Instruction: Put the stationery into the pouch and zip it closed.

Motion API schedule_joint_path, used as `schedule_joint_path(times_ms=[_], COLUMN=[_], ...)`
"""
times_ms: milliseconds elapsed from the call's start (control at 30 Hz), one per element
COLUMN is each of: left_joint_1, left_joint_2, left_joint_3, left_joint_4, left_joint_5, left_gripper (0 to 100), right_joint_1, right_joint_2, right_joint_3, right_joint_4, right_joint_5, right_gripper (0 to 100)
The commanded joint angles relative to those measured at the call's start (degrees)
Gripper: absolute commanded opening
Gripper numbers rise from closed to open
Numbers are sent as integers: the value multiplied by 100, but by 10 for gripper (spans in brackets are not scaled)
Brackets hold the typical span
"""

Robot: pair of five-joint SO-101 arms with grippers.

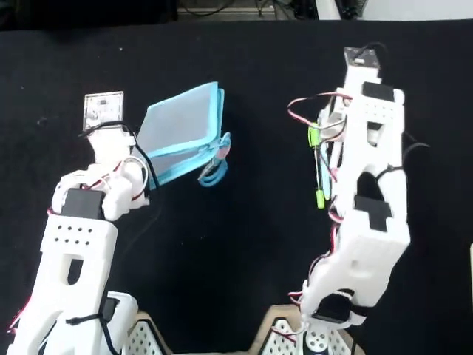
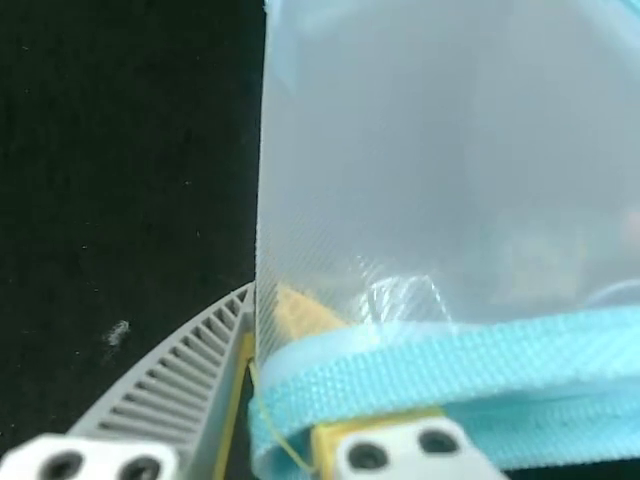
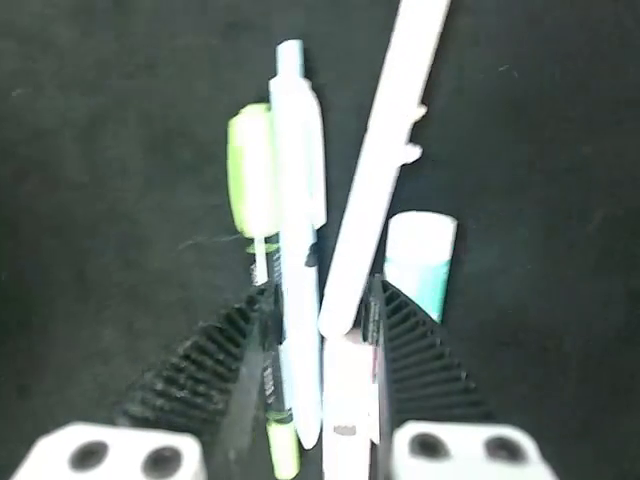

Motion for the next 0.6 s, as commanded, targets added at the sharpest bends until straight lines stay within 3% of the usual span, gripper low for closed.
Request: schedule_joint_path(times_ms=[0, 567], left_joint_1=[145, 84], left_joint_2=[35, 35], left_joint_3=[92, 119], left_joint_4=[-62, -62], left_joint_5=[35, 26], left_gripper=[30, 30], right_joint_1=[211, 607], right_joint_2=[259, 2527], right_joint_3=[-857, -4031], right_joint_4=[220, 1802], right_joint_5=[-44, 70], right_gripper=[131, 132])
